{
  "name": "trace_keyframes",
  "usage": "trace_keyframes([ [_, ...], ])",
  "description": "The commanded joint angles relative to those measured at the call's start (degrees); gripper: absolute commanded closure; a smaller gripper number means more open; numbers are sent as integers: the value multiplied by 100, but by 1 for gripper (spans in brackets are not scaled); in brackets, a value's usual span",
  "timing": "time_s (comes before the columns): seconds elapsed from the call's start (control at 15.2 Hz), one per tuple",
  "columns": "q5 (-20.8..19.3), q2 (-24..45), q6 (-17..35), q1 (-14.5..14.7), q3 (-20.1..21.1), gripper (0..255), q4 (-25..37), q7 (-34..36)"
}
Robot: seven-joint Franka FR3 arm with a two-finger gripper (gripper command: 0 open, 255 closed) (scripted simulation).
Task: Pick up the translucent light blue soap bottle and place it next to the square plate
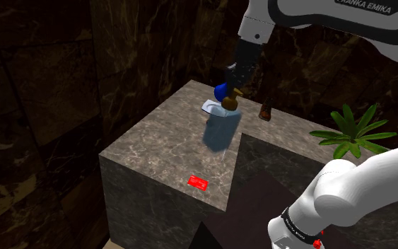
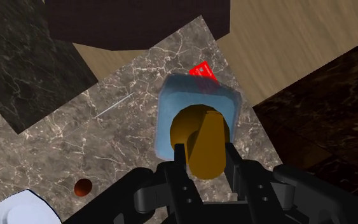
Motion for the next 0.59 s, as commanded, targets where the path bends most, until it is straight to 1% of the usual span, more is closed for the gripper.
trace_keyframes([
  [0.0,-5,48,-170,-2,2,255,219,13],
  [0.53,-31,275,-789,-15,-2,255,1064,42],
])
